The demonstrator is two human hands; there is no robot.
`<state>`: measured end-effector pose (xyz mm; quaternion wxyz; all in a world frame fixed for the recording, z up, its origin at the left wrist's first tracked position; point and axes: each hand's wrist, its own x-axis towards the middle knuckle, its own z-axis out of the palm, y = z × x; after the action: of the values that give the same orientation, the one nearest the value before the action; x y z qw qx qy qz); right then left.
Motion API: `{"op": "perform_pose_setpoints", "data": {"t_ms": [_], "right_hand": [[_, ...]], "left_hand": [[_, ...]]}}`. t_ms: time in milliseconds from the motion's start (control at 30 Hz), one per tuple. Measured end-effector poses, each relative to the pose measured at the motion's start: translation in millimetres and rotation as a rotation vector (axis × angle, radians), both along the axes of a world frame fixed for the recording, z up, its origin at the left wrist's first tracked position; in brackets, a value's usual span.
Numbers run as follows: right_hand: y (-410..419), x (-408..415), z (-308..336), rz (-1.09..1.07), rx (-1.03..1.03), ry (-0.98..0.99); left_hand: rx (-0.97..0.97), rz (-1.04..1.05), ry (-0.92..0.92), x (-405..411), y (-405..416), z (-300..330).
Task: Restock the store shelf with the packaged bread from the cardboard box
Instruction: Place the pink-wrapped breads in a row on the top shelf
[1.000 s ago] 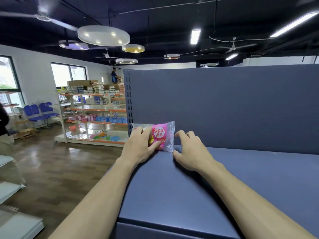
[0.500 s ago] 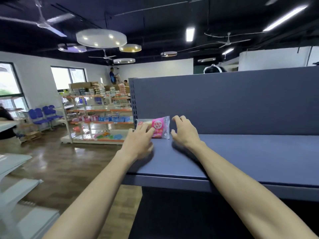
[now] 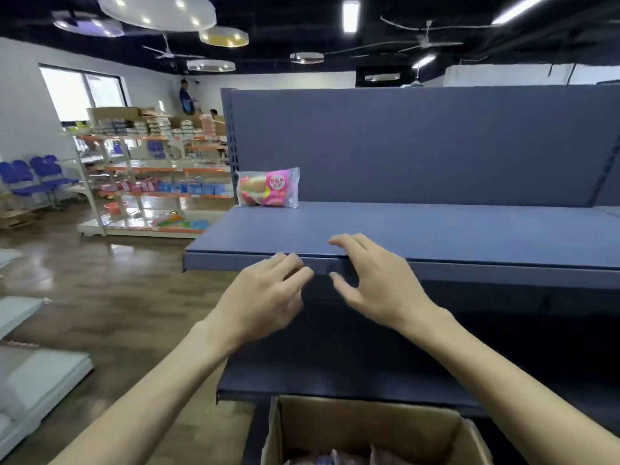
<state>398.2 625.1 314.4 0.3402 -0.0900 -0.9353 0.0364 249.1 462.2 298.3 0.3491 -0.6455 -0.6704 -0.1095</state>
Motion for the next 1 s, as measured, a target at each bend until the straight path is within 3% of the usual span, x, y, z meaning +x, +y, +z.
{"op": "perform_pose_setpoints", "data": {"t_ms": [133, 267, 567, 667, 867, 1000], "right_hand": [[-2.6, 38.3, -36.6, -0.030, -0.060, 0.069], [-2.8, 65.3, -103.4, -0.096, -0.202, -0.029], [-17.1, 106.0, -230.8, -0.209, -0.379, -0.447], [-23.6, 118.1, -261.6, -0.224, -0.423, -0.586], [-14.9, 134.4, -301.0, -0.278, -0.577, -1.072], [-9.9, 143.8, -311.8, -0.314, -0.603, -1.154]], "left_hand": [[-0.061, -0.031, -0.111, 15.8, 2.8, -33.6], [-0.187, -0.031, -0.203, 27.0, 5.2, -89.6], [-0.513, 0.008, -0.396, 67.7, -7.3, -232.2], [-0.607, 0.043, -0.459, 79.6, -7.6, -259.9], [-0.850, 0.113, -0.514, 115.9, 3.0, -298.4], [-0.862, 0.113, -0.458, 135.9, 15.6, -313.9]]}}
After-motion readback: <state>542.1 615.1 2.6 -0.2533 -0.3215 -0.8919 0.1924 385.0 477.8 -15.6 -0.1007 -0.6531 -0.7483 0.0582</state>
